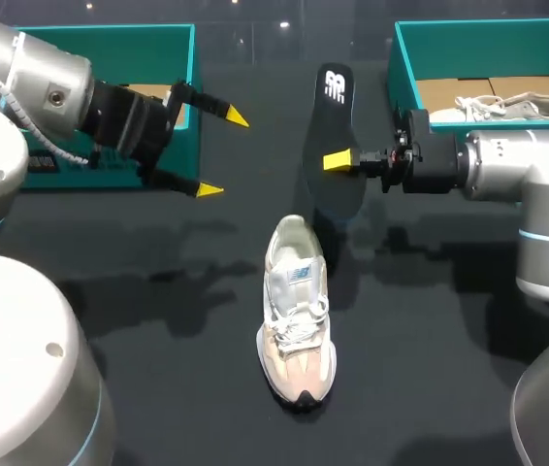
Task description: Take the shoe out of the shoebox, open the shoe tongue, remove and reinsert the insole, then place the shoe into the shoebox
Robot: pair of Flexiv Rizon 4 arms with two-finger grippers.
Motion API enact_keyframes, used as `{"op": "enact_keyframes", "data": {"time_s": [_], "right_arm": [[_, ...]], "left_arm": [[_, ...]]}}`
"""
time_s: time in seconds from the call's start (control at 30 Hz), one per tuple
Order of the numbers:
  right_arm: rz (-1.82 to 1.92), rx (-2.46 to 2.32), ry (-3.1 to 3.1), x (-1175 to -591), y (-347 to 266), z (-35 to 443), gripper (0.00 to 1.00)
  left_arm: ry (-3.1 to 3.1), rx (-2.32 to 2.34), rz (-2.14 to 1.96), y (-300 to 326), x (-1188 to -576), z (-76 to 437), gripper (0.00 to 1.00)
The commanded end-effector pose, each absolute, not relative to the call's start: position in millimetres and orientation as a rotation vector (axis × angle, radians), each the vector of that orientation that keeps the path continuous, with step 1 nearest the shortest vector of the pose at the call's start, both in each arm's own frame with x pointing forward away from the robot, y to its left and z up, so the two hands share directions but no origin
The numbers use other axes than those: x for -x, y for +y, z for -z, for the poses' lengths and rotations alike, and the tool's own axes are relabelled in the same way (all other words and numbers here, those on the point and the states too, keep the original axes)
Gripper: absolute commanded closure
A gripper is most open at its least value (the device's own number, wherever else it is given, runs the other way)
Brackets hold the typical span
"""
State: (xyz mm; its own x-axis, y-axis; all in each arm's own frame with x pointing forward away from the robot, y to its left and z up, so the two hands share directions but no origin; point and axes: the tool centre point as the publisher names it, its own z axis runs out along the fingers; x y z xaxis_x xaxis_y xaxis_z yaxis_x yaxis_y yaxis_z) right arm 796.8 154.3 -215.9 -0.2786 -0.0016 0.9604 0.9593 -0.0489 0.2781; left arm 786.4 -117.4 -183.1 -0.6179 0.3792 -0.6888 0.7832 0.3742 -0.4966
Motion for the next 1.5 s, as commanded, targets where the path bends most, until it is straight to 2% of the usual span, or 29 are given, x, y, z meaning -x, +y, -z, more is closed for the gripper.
{"op": "enact_keyframes", "data": {"time_s": [0.03, 0.27, 0.4, 0.67, 1.03, 1.1, 1.33, 1.5], "right_arm": [[1.526, 1.040, -1.373, -795.8, 151.1, 219.4, 1.00], [1.588, 0.971, -1.457, -801.0, 150.3, 227.2, 1.00], [1.594, 0.998, -1.513, -801.7, 153.4, 231.6, 1.00], [1.594, 0.998, -1.513, -801.7, 153.4, 231.6, 1.00], [1.745, 0.961, -1.664, -798.1, 167.9, 249.3, 1.00], [1.750, 0.964, -1.675, -798.0, 168.5, 250.5, 1.00], [1.750, 0.964, -1.675, -798.0, 168.5, 250.5, 1.00], [1.775, 0.930, -1.698, -798.9, 176.8, 250.8, 1.00]], "left_arm": [[2.218, -0.841, 1.244, -116.2, -774.3, 201.6, 0.00], [2.486, -0.619, 1.207, -118.4, -751.8, 225.9, 0.00], [2.755, -0.546, 0.670, -109.0, -746.6, 234.1, 0.00], [2.755, -0.546, 0.670, -109.0, -746.6, 234.1, 0.00], [2.969, -0.348, 0.697, -111.8, -743.0, 267.8, 0.00], [3.002, -0.321, 0.557, -113.8, -740.6, 273.5, 0.00], [3.002, -0.321, 0.557, -113.8, -740.6, 273.5, 0.00], [3.035, -0.334, 0.591, -126.6, -735.5, 302.6, 0.00]]}}
